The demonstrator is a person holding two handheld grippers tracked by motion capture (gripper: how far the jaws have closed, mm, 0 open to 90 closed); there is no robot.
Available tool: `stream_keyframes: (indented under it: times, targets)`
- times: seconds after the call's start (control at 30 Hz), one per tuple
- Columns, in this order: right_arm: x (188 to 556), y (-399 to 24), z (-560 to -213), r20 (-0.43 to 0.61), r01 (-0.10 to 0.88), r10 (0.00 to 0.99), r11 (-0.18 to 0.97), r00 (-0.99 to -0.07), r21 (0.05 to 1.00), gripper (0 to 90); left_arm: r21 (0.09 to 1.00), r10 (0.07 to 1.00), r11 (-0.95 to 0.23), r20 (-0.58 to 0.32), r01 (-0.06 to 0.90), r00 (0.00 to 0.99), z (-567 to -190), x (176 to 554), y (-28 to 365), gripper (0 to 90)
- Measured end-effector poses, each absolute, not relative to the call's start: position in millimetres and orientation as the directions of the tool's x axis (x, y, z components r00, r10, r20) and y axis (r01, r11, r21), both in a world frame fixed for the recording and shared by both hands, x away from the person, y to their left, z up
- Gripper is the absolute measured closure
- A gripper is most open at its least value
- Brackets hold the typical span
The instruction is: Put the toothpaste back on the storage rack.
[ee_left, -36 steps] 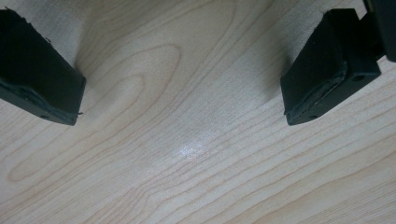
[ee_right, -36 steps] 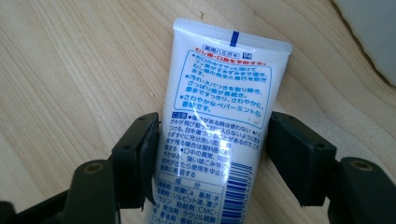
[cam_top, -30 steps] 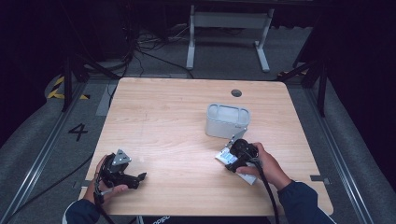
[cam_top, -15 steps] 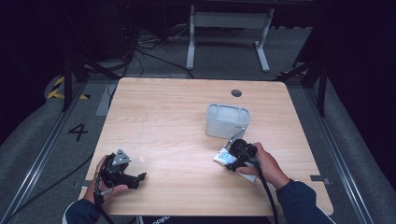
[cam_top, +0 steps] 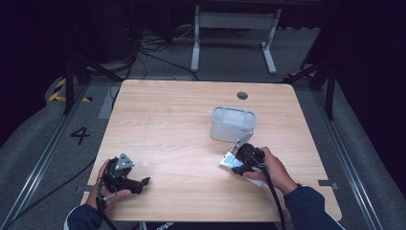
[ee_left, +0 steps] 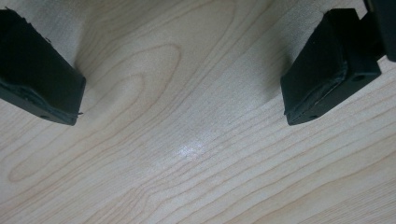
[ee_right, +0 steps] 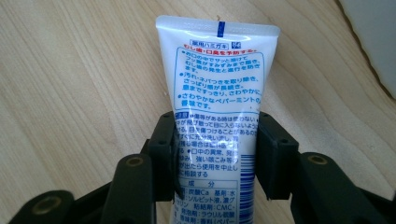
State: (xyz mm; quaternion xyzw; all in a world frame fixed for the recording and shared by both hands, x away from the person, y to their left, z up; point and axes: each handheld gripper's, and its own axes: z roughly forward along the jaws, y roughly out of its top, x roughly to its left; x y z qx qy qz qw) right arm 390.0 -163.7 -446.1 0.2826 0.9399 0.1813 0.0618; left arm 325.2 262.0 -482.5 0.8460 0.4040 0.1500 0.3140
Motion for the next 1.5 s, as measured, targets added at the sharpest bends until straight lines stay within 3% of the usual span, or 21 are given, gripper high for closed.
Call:
stream_keyframes:
  times: [0.33,1.5]
  targets:
    - [387,-166,-444,-0.019,0.481,0.531,0.782,-0.847,0.396,62.4,0.656,0.779,-0.474,0.001,0.588,0.627,-483,325,262,0.4]
    - [383,-190,-431,0.027,0.466,0.523,0.732,-0.852,0.497,65.6,0.652,0.778,-0.477,0.000,0.590,0.629,-482,325,262,0.4]
